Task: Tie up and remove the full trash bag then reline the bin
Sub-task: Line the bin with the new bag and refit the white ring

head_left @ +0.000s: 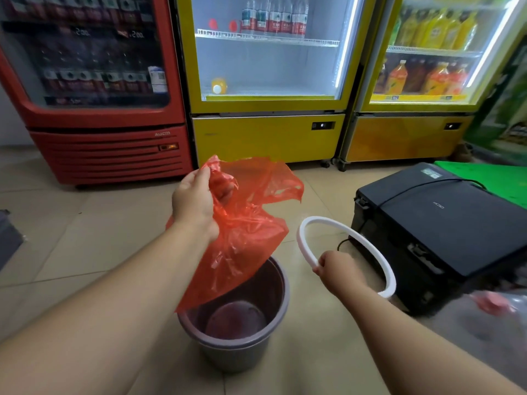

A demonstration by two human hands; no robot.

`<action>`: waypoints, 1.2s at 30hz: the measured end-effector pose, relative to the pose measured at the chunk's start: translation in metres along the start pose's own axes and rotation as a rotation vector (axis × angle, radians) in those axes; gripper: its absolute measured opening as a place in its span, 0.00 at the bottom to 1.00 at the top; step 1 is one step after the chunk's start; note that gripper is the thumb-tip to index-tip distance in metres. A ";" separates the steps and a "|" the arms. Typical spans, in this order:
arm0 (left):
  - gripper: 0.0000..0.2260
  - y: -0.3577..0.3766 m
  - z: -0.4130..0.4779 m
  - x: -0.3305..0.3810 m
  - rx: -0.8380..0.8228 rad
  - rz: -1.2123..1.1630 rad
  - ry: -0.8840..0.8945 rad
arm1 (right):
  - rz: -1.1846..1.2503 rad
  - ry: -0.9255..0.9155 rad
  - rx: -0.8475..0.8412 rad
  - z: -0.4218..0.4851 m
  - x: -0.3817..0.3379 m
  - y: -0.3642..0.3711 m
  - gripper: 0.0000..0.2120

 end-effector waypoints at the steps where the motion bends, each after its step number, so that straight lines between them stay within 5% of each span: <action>1: 0.11 -0.005 0.000 -0.008 -0.001 0.009 -0.006 | -0.001 0.005 0.000 0.000 0.005 0.006 0.09; 17: 0.12 -0.048 0.007 -0.085 0.051 0.168 -0.028 | -0.086 -0.005 -0.197 0.006 0.058 0.121 0.01; 36: 0.08 -0.044 0.017 -0.086 0.028 0.177 -0.007 | -0.024 0.141 -0.323 0.005 0.085 0.203 0.17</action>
Point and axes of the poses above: each hand's wrist, its own z-axis towards the middle knuckle, its own y-axis out of the palm, x = y × z, the point moved 4 cm from there along z, towards the middle knuckle
